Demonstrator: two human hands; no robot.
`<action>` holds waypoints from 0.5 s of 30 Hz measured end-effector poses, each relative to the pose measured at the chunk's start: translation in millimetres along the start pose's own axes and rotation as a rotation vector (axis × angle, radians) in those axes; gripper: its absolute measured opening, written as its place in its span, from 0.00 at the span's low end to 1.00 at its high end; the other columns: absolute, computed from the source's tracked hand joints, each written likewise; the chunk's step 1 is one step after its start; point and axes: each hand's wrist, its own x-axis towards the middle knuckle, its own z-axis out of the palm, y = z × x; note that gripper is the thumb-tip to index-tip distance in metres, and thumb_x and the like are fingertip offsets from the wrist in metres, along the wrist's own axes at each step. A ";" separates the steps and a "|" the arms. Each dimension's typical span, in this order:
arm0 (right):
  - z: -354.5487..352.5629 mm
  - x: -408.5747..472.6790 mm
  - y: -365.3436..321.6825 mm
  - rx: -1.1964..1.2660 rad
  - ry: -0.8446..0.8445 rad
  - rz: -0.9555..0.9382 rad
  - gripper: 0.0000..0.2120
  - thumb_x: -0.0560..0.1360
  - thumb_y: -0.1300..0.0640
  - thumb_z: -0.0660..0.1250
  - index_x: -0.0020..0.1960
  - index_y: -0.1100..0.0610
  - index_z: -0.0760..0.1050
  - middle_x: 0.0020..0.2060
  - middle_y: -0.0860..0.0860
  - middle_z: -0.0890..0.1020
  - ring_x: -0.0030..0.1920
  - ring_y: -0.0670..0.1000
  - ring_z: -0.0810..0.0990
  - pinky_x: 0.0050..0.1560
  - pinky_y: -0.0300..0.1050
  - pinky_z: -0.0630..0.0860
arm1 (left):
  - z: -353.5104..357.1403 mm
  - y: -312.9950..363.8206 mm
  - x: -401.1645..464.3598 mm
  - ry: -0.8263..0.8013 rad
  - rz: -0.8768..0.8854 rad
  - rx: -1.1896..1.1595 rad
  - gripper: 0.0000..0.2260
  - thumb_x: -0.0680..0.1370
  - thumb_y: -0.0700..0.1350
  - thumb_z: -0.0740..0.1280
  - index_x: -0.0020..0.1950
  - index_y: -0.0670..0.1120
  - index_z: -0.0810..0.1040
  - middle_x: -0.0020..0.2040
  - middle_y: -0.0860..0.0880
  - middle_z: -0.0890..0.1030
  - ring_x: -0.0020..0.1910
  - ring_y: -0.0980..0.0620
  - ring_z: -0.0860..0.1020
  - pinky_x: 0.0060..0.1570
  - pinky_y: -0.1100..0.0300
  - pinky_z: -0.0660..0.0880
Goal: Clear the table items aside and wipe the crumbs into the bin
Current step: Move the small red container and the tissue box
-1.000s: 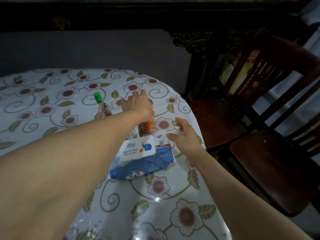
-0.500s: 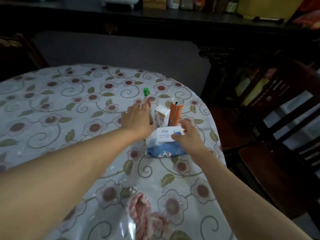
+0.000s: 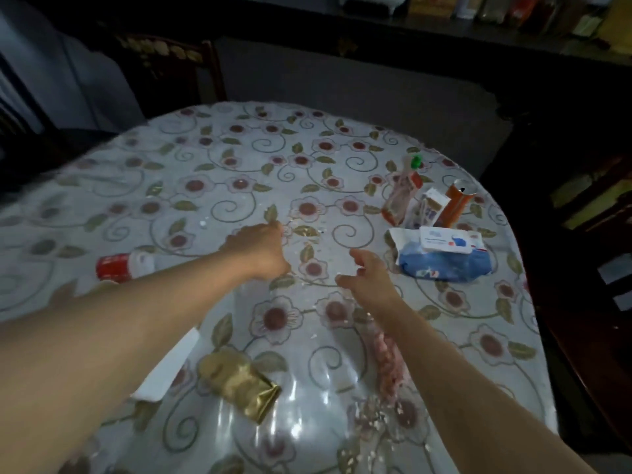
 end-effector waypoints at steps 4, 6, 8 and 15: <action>48.4 -20.3 -12.5 -0.017 -0.076 -0.005 0.28 0.72 0.59 0.69 0.70 0.54 0.65 0.68 0.54 0.68 0.67 0.54 0.68 0.66 0.57 0.69 | -1.5 -52.0 -23.2 -0.028 -0.039 0.026 0.36 0.72 0.51 0.70 0.75 0.48 0.57 0.72 0.47 0.68 0.68 0.43 0.69 0.65 0.48 0.69; 69.3 -29.1 -16.3 -0.041 -0.125 -0.013 0.29 0.71 0.59 0.69 0.70 0.54 0.64 0.68 0.52 0.68 0.67 0.53 0.68 0.66 0.54 0.69 | -2.1 -72.8 -34.4 -0.028 -0.057 0.053 0.35 0.72 0.51 0.70 0.75 0.48 0.57 0.71 0.46 0.69 0.68 0.43 0.69 0.63 0.49 0.70; 88.5 -36.3 -22.1 -0.062 -0.157 -0.016 0.30 0.71 0.59 0.70 0.70 0.54 0.65 0.67 0.52 0.69 0.67 0.53 0.68 0.66 0.51 0.69 | -1.3 -89.1 -44.2 -0.026 -0.057 0.047 0.35 0.73 0.51 0.70 0.75 0.48 0.57 0.71 0.46 0.69 0.67 0.43 0.70 0.62 0.51 0.70; 155.6 -61.0 -44.1 -0.255 -0.308 -0.095 0.37 0.69 0.53 0.73 0.73 0.49 0.59 0.68 0.52 0.66 0.68 0.53 0.66 0.68 0.53 0.67 | -2.4 -128.8 -67.1 0.062 -0.036 0.062 0.33 0.73 0.46 0.68 0.75 0.48 0.58 0.68 0.46 0.71 0.67 0.44 0.69 0.64 0.49 0.67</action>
